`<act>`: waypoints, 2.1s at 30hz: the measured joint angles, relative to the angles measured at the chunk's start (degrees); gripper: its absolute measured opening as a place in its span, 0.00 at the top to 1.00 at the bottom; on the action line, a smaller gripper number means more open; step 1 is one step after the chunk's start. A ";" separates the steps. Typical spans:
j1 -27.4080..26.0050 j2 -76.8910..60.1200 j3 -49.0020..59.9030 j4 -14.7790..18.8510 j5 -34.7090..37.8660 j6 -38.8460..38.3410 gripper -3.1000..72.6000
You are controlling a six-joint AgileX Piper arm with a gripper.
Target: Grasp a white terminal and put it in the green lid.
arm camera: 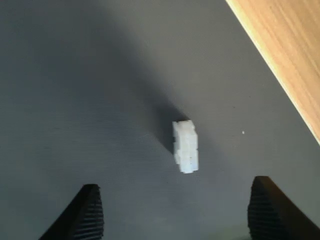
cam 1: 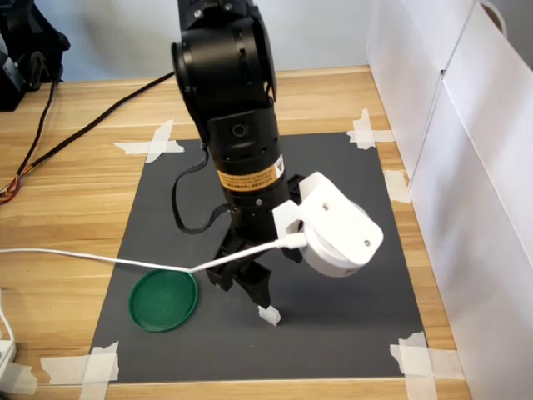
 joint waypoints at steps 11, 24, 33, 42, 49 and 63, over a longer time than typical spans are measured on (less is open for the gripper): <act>-0.06 4.56 -0.05 -2.46 -2.10 -2.86 0.03; -0.06 6.72 -0.05 -2.10 -4.45 -3.52 0.04; -0.06 8.38 -0.06 -2.68 -4.75 -3.25 0.04; -0.06 8.38 -0.06 -2.46 -5.26 -2.78 0.15; -0.06 8.78 -0.17 -2.30 -3.65 1.48 0.54; -1.83 5.52 -0.57 0.15 -2.83 -0.75 0.84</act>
